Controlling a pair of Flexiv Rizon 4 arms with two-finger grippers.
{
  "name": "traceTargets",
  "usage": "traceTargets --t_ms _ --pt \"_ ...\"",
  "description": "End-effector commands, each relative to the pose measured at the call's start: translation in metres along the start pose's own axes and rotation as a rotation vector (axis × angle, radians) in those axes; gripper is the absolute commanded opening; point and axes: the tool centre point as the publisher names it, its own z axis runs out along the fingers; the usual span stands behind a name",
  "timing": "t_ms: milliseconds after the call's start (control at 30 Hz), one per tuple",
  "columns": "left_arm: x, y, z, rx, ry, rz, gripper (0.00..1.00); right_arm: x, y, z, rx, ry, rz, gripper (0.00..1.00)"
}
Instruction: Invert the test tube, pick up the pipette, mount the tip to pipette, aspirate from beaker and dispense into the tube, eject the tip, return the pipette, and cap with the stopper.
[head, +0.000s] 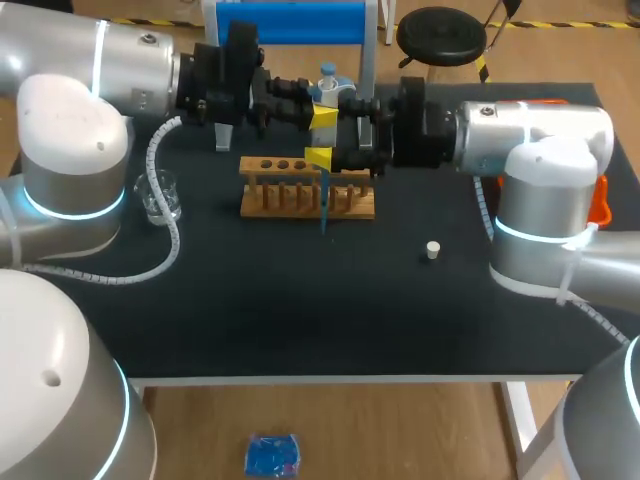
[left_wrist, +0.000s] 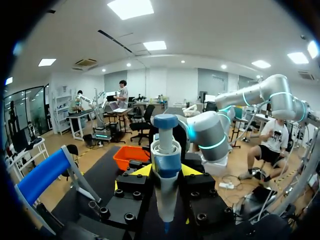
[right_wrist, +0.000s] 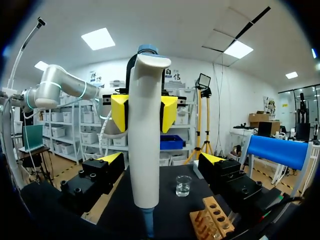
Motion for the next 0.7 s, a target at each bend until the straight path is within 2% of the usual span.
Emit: traceTargets --t_ms 33,700 --pt "-0.0006 0.0000 -0.0002 0.001 0.002 0.001 0.00 0.0033 0.0054 -0.0039 -0.010 -0.002 0.004 1.00" --pt "-0.0006 0.0000 -0.0002 0.001 0.002 0.001 0.00 0.0058 0.0103 -0.0043 -0.006 0.006 0.012 1.00"
